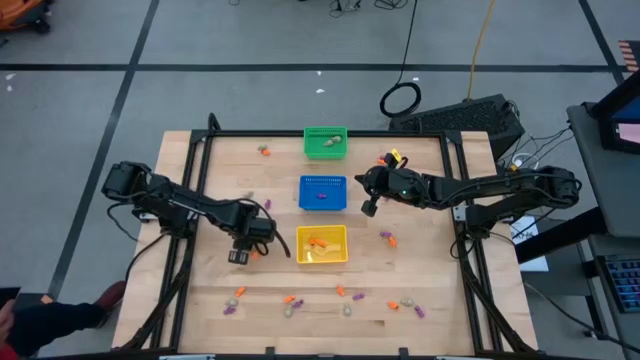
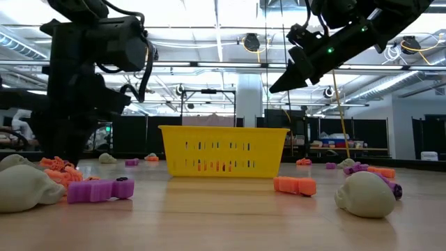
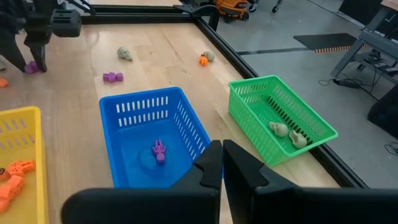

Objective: Sort Halloween decoration
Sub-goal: Put the purple skeleton toy into the blue bin

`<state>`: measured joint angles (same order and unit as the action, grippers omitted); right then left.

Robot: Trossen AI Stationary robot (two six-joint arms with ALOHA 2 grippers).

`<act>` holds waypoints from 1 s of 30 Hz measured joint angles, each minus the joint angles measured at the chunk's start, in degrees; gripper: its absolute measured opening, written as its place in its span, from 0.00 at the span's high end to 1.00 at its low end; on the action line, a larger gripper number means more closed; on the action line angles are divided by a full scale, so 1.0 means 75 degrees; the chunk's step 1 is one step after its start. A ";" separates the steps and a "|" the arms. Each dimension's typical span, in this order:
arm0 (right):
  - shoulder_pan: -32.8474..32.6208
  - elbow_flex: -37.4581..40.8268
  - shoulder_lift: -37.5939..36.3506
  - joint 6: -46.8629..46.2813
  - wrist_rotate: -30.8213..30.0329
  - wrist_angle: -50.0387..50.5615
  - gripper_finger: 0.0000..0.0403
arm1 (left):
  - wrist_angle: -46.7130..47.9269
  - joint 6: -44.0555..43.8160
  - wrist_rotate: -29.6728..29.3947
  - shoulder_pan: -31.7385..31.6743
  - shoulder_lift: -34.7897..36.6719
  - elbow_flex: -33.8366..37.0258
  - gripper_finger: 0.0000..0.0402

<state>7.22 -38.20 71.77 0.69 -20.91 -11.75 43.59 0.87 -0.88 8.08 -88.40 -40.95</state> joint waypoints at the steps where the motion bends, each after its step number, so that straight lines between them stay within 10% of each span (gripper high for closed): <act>1: 0.0000 0.0000 0.0000 0.0000 0.0000 -0.0002 1.00 | -0.0004 0.0010 0.0000 0.0000 0.0002 0.0003 0.78; 7: 0.0000 0.0000 0.0002 0.0000 0.0000 -0.0005 1.00 | 0.0031 -0.0023 -0.0063 -0.0003 0.0129 -0.0130 0.97; 30: 0.0000 0.0000 0.0006 -0.0003 0.0000 -0.0043 1.00 | -0.0594 0.0006 -0.0366 -0.1967 0.0239 -0.3075 0.98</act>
<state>7.22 -38.20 71.81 0.67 -20.91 -12.08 39.14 0.91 -3.62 -6.67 -86.61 -64.01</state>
